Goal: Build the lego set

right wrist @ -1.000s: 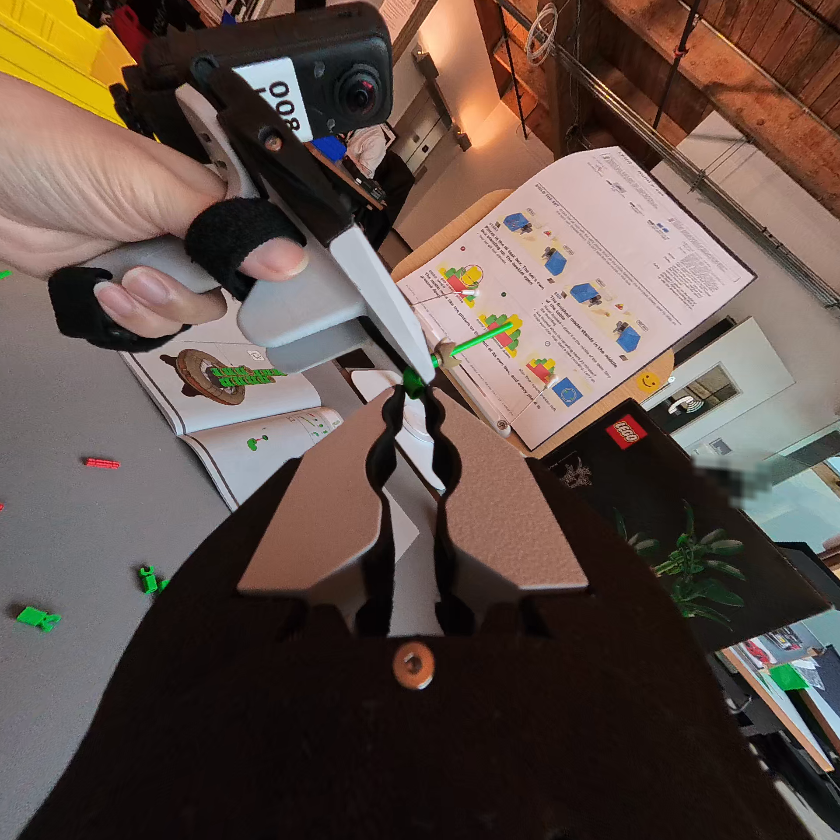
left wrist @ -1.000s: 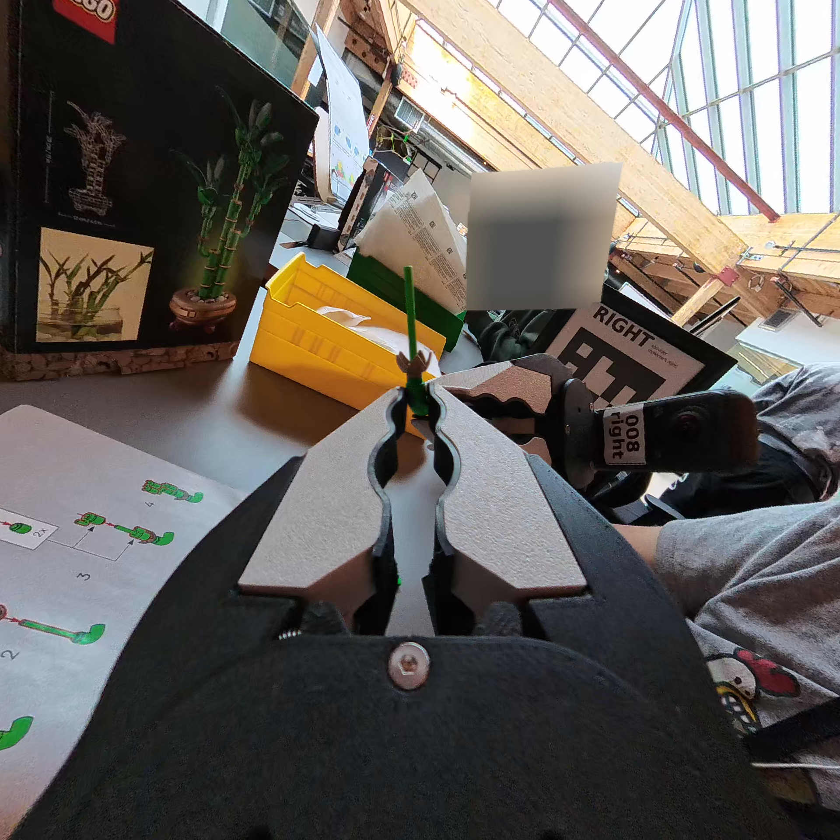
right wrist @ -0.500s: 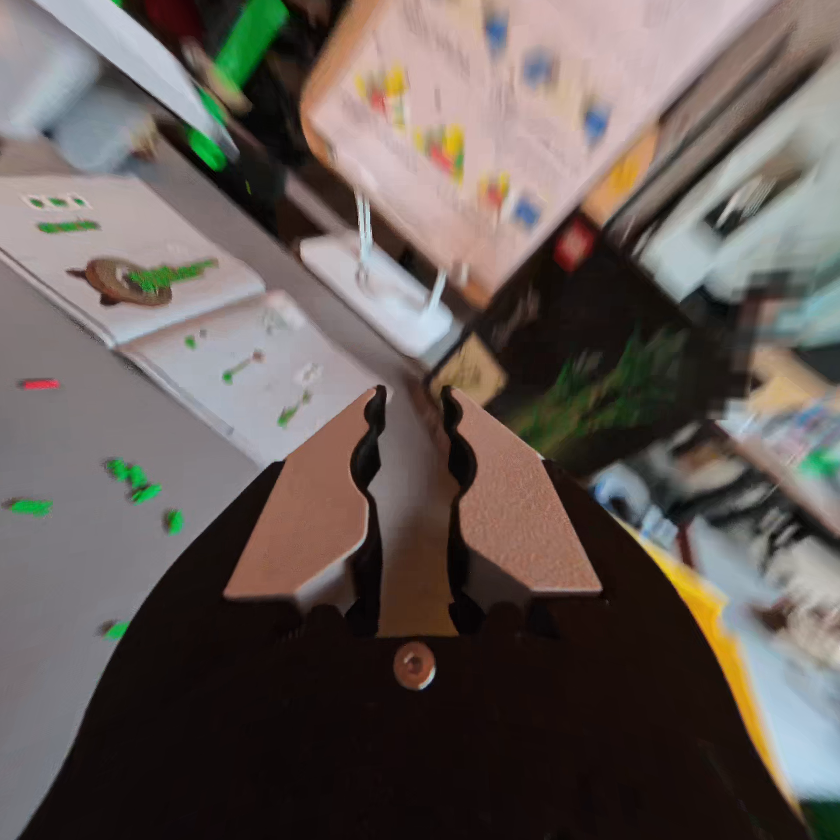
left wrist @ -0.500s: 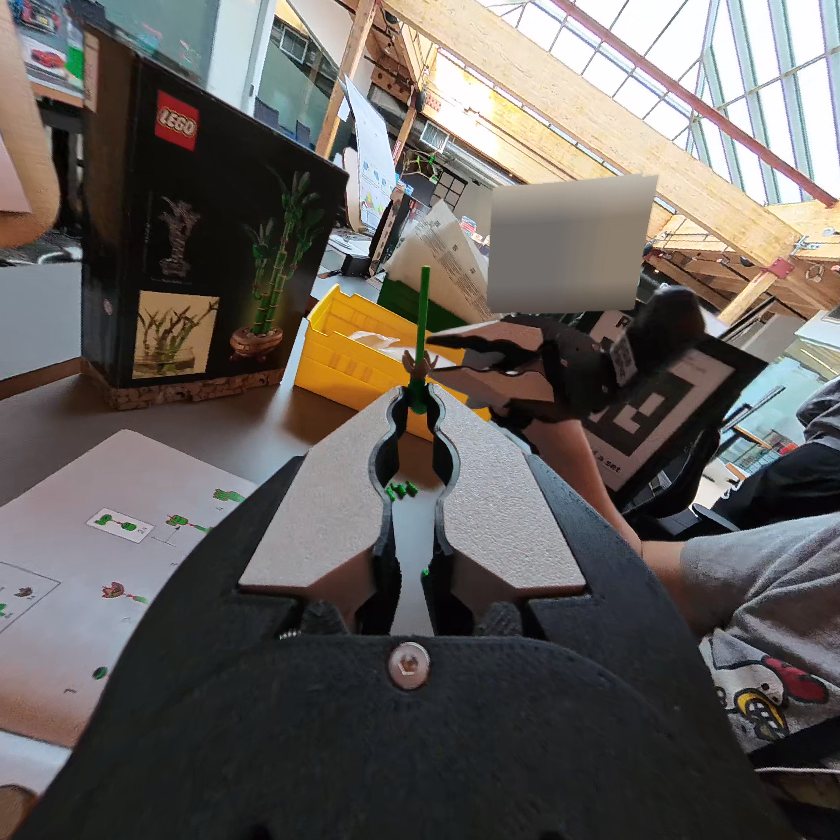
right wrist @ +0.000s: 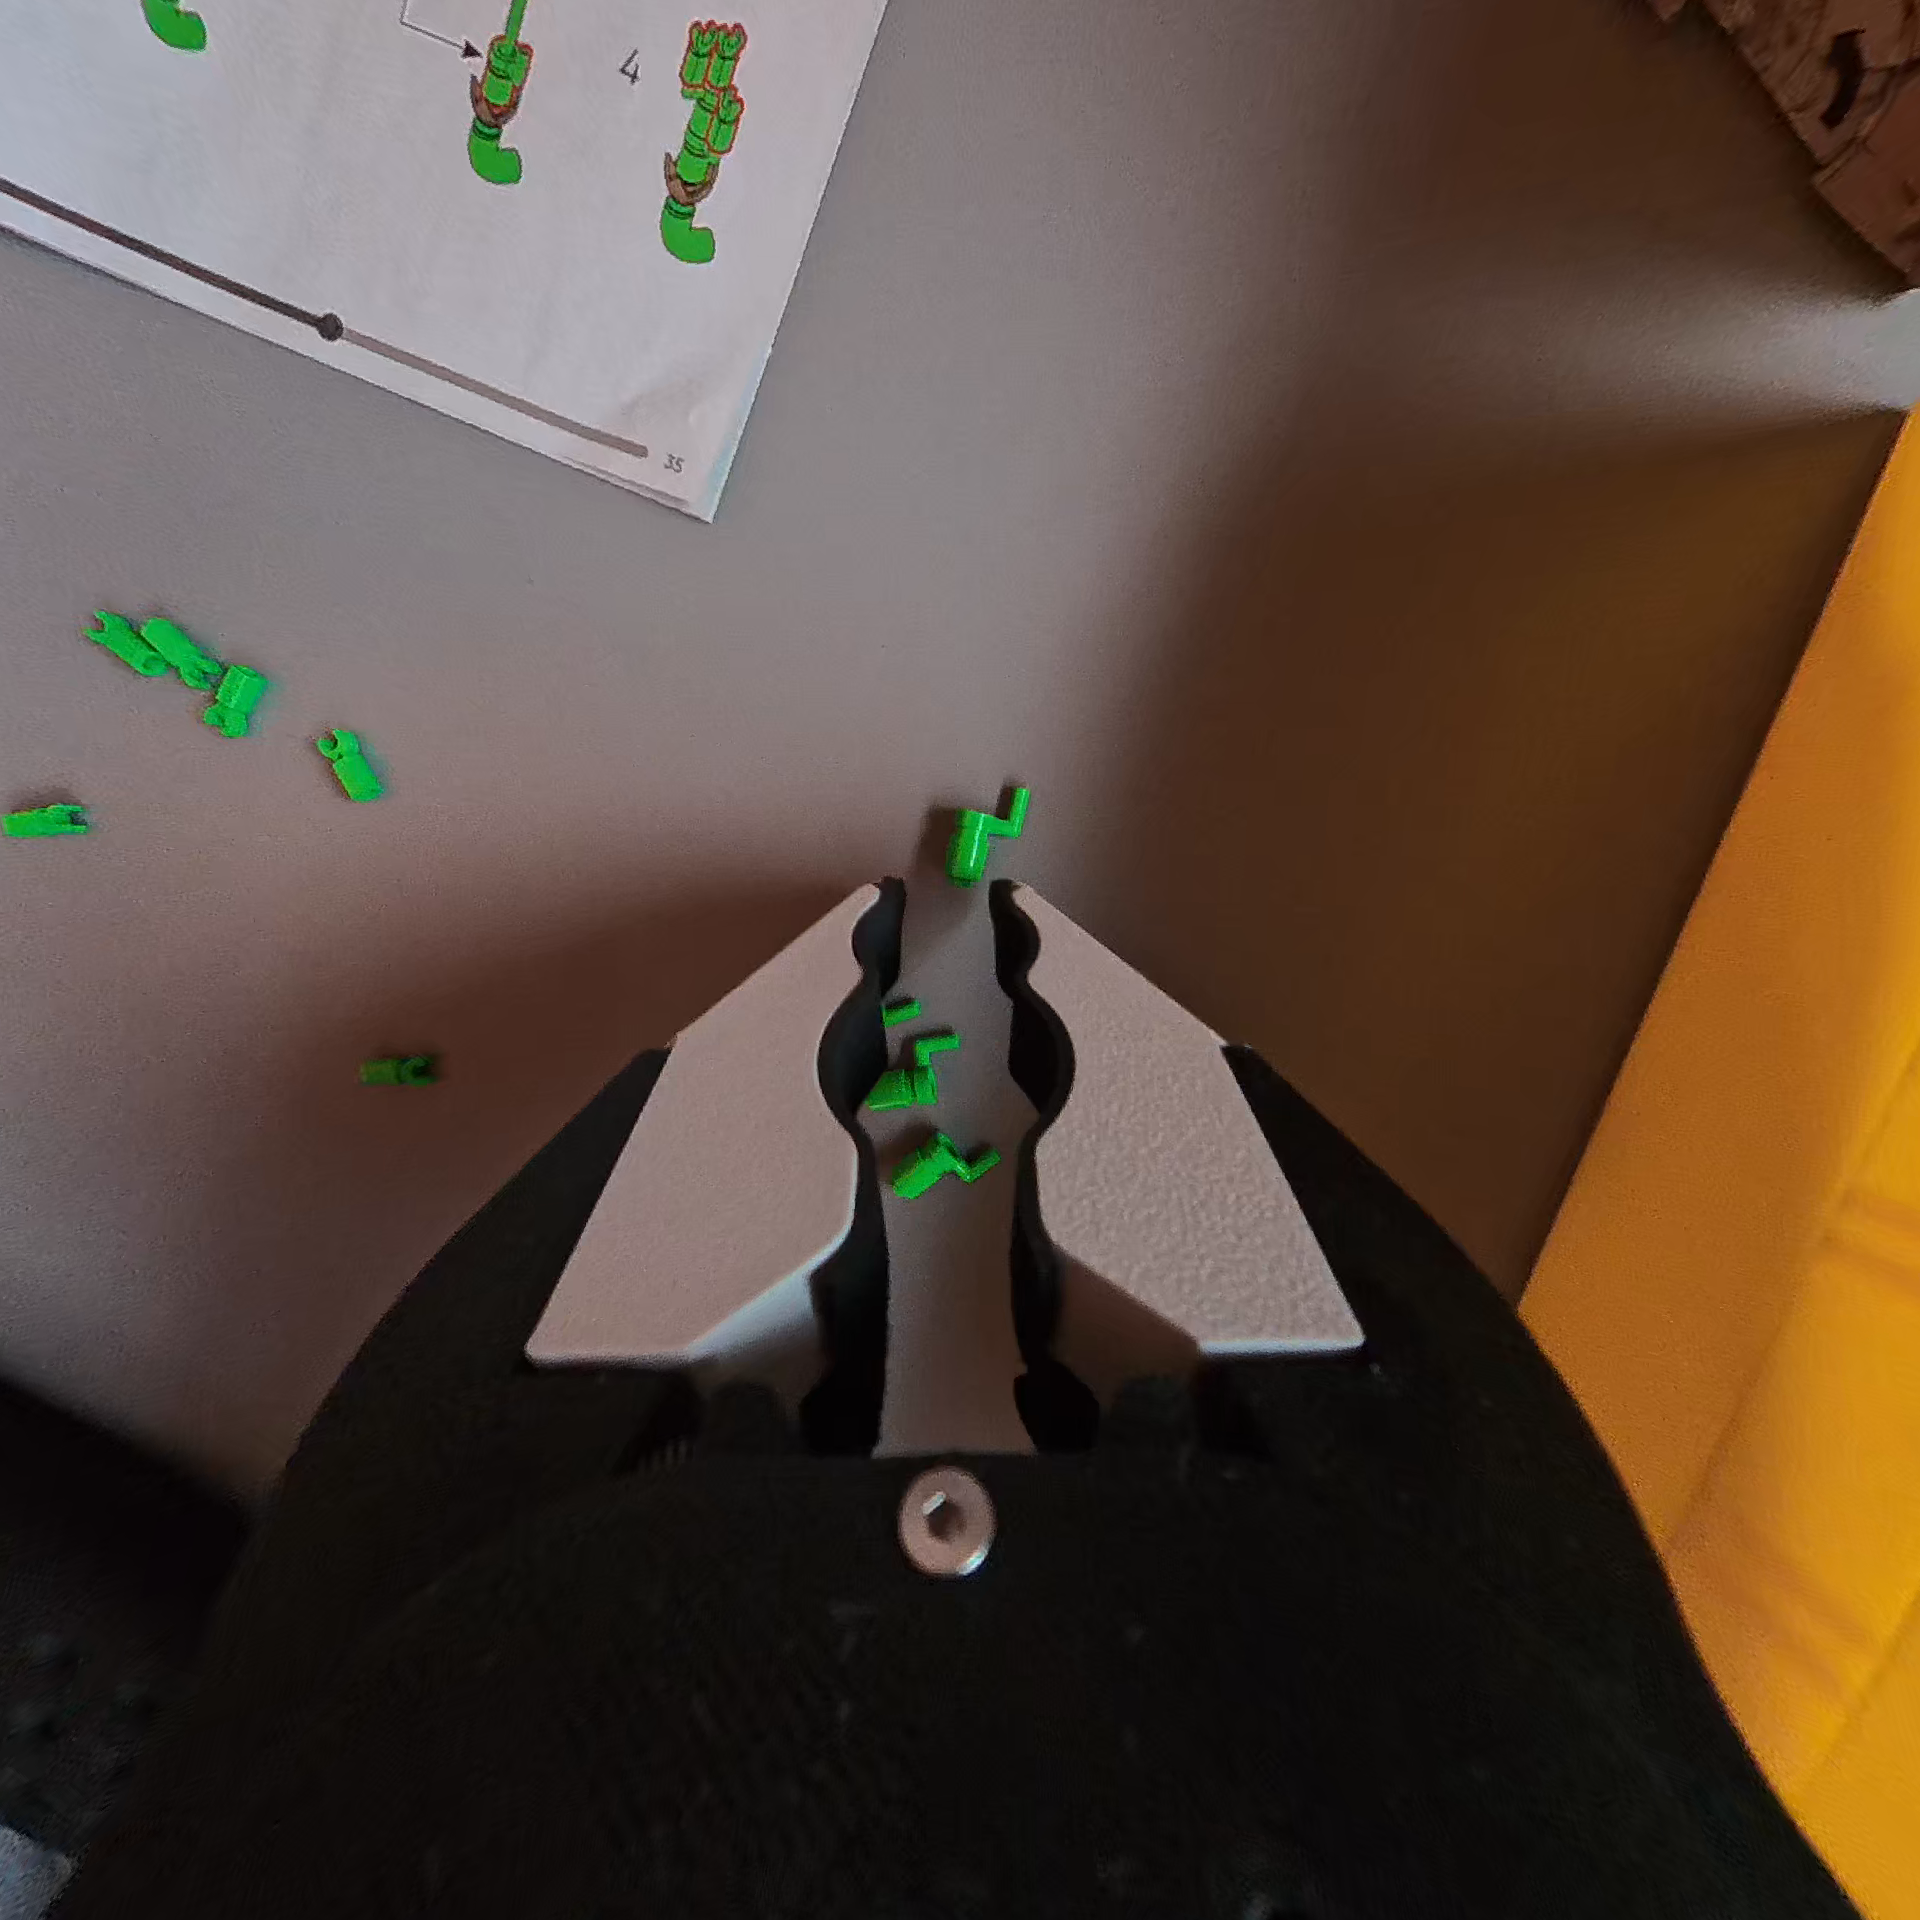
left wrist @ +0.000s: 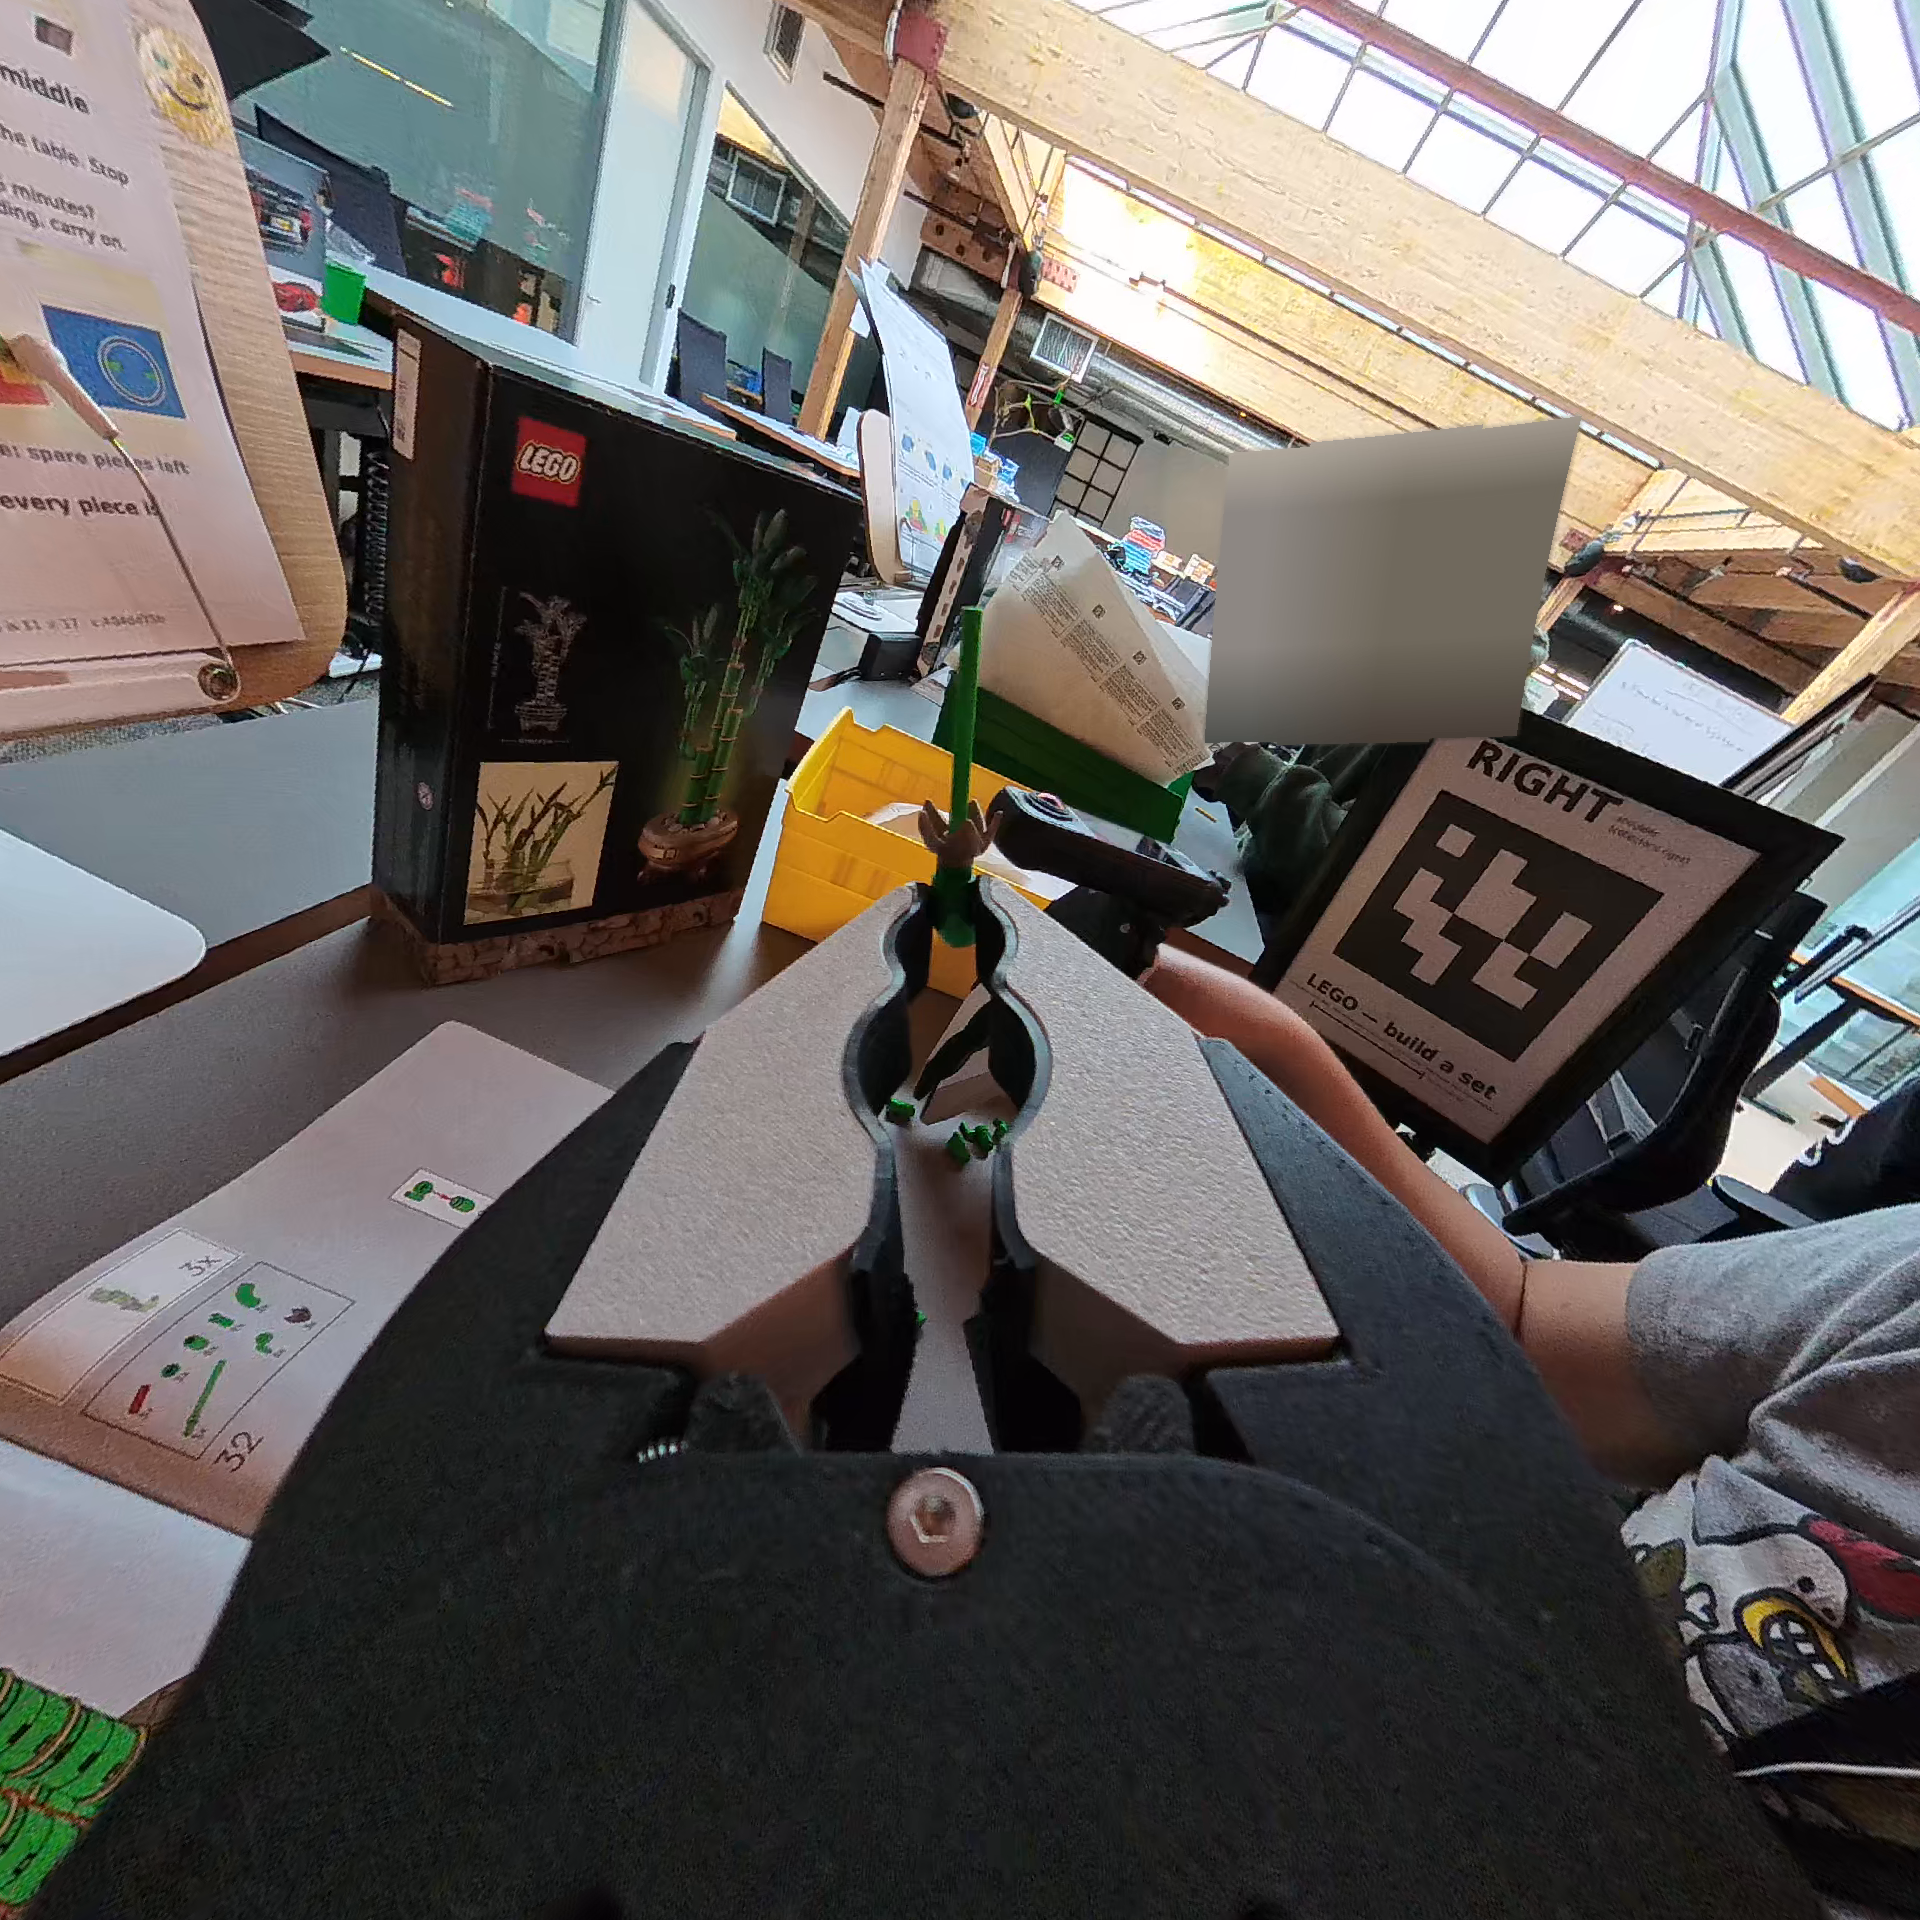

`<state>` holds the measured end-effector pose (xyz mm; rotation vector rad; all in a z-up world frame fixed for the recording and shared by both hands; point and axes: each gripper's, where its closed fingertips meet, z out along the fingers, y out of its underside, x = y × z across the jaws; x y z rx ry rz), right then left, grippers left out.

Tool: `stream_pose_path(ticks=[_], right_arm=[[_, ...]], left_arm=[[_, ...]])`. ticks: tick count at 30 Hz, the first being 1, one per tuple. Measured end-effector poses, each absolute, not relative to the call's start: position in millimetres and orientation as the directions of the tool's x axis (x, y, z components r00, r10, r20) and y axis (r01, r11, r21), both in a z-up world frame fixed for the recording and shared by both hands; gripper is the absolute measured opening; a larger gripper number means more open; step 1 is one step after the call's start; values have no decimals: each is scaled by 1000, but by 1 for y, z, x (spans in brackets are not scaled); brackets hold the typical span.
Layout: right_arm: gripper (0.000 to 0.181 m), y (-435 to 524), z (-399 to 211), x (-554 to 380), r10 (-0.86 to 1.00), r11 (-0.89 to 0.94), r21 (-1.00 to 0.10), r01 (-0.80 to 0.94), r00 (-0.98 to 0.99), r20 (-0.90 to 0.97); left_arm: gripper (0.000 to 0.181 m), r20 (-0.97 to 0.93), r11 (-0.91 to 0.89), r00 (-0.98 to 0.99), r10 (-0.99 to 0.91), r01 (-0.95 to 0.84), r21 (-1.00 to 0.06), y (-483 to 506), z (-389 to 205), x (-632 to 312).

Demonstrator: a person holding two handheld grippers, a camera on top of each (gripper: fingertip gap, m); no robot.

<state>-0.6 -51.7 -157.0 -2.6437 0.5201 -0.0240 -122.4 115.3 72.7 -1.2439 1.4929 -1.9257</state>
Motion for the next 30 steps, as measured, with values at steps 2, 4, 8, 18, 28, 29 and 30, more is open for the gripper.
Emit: stream_pose_path(ticks=[2,4,8,18,28,29,30], right_arm=[[17,-51,-158,1,-368,-829,-428,-360,927,-67],[17,-51,-160,2,-372,-830,-424,-364,926,-67],[12,-50,-164,0,-358,-847,-401,-349,932,-54],[5,-14,-143,-30,-80,-802,-579,-144,988,-135],[5,-10,-131,-43,6,-764,-637,-102,986,-165],[5,-14,-138,-41,-7,-790,-605,-100,988,-154],[5,-16,-143,-41,-8,-808,-582,-93,989,-146]], left_arm=[[6,399,-348,-525,-752,-198,-916,114,73,-123],[6,400,-345,-528,-749,-203,-916,113,73,-123],[5,404,-347,-530,-746,-208,-914,112,72,-122],[5,400,-343,-538,-742,-208,-916,111,73,-123],[5,390,-334,-541,-745,-203,-920,111,75,-124],[5,389,-333,-541,-745,-203,-921,111,75,-125],[5,390,-333,-542,-745,-204,-921,111,74,-125]])
